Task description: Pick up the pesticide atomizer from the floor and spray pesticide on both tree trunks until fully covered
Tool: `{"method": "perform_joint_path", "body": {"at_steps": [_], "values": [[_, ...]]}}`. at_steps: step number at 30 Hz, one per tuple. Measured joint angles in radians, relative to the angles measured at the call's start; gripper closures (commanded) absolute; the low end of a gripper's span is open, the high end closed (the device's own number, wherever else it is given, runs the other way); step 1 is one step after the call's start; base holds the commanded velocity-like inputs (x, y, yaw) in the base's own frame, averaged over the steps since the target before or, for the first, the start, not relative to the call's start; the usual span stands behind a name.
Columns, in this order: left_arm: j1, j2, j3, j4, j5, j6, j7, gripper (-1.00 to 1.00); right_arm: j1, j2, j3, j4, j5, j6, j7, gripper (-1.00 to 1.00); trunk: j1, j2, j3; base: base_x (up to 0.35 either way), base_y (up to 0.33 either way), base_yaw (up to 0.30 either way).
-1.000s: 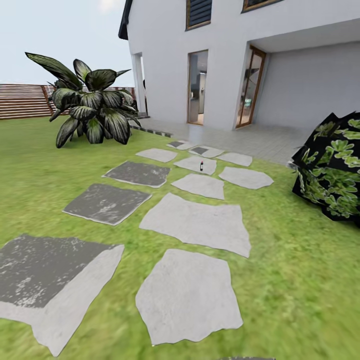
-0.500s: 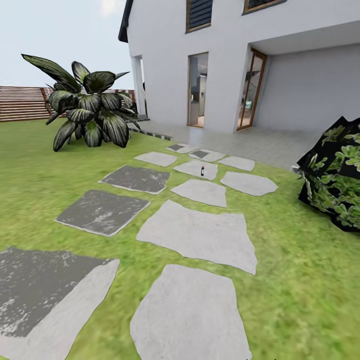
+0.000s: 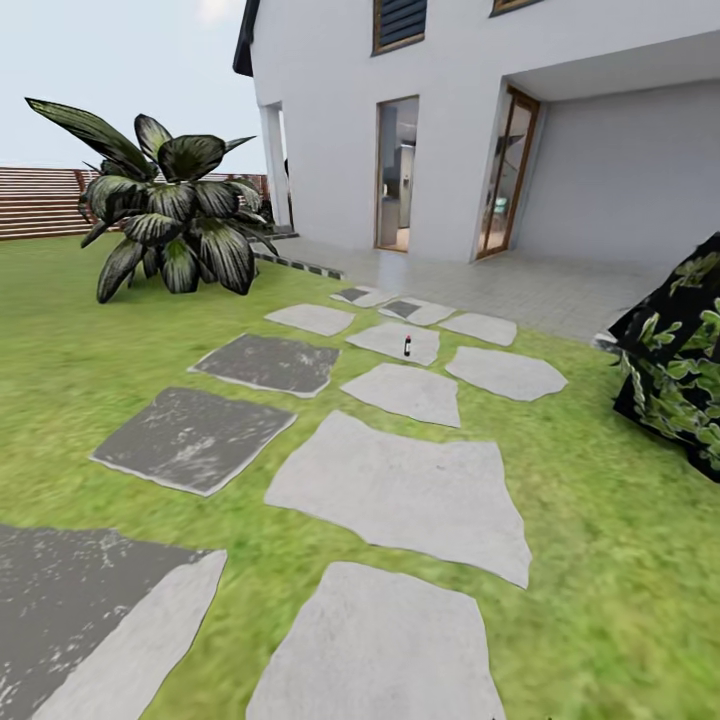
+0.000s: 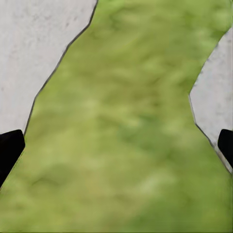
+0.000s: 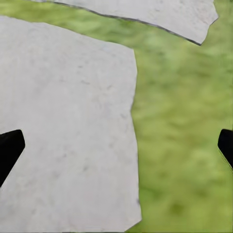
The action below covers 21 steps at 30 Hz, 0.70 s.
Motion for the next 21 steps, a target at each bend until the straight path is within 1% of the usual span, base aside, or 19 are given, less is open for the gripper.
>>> {"method": "perform_joint_path", "body": {"at_steps": [21], "values": [[0.000,0.000,0.000,0.000,0.000,0.000,0.000,-1.00,0.000,0.001,-0.001,-0.001,-0.002,-0.001,0.000,-1.00,0.000,0.000,0.000,0.339,0.000,0.000]]}}
